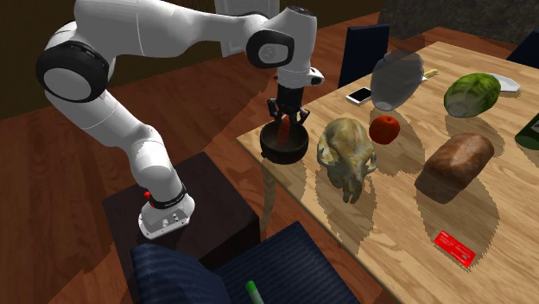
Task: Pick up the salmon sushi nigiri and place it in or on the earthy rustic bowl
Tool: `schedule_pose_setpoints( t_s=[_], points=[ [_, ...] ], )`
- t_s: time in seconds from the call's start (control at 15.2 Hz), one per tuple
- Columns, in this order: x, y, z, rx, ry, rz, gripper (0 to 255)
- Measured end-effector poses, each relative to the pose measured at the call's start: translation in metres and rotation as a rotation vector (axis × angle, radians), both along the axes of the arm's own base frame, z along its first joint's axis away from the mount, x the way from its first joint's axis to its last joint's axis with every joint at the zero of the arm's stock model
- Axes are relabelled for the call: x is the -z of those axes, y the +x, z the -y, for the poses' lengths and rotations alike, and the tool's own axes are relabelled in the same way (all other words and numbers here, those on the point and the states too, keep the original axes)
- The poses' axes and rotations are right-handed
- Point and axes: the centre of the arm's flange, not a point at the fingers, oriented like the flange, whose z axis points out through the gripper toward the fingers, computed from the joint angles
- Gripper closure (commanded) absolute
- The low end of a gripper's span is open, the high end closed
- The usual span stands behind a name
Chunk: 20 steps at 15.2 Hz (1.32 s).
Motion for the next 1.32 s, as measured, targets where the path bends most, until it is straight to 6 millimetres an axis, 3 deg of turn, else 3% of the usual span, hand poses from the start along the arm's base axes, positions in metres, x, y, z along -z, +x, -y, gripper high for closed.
schedule_pose_setpoints(
  t_s=[0.46,0.53,0.92,1.19,1.32],
  points=[
    [0.007,-0.001,0.000,0.000,0.000,0.000,255],
    [0.007,-0.001,0.000,0.000,0.000,0.000,0],
    [0.007,-0.001,0.000,0.000,0.000,0.001,0],
    [-0.032,0.003,-0.001,0.000,-0.001,0.002,0],
    [-0.041,0.003,0.000,0.000,-0.001,0.001,0]
  ],
)
